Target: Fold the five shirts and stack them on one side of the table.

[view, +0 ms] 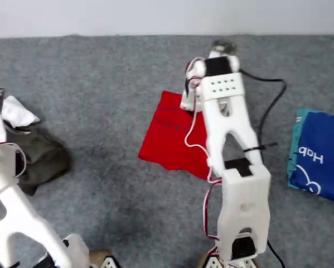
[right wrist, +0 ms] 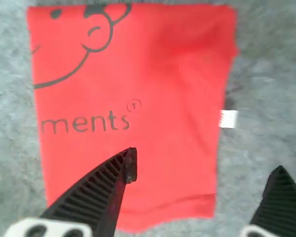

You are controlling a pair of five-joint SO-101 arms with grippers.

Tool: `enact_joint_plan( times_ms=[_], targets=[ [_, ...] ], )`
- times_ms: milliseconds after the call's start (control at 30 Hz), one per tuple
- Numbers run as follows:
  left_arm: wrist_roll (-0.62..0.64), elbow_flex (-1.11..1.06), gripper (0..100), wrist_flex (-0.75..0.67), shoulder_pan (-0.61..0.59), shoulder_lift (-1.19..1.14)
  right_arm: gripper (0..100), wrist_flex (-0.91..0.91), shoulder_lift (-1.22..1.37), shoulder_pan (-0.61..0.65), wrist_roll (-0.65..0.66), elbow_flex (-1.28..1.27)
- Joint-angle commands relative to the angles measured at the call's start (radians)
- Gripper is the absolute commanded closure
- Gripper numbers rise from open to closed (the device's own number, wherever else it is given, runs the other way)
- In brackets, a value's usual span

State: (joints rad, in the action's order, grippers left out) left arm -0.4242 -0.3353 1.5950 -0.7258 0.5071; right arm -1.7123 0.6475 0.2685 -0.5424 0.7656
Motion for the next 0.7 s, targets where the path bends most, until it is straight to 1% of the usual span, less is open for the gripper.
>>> enact_joint_plan(
  times_ms=[0,100,200,400,567,600,667],
  targets=[
    [-0.002,0.004,98,-0.02,0.011,0.026,63.0,0.059,0.054,0.039,-0.023,0.008],
    [-0.002,0.004,98,-0.02,0.011,0.026,65.9,0.114,0.124,0.044,-0.023,0.008],
    [-0.002,0.004,98,-0.02,0.011,0.026,68.0,0.153,0.193,0.019,-0.023,0.008],
    [-0.002,0.004,98,-0.02,0.011,0.025,68.0,0.206,0.315,-0.035,-0.021,0.008],
    [-0.002,0.004,98,-0.025,0.011,0.025,68.2,0.2,0.321,-0.045,-0.015,0.018],
    [-0.002,0.002,98,-0.032,0.011,0.025,69.4,0.199,0.323,-0.045,-0.015,0.018],
    [-0.002,-0.013,98,-0.044,0.011,0.025,75.7,0.18,0.325,-0.048,-0.015,0.018]
  ],
)
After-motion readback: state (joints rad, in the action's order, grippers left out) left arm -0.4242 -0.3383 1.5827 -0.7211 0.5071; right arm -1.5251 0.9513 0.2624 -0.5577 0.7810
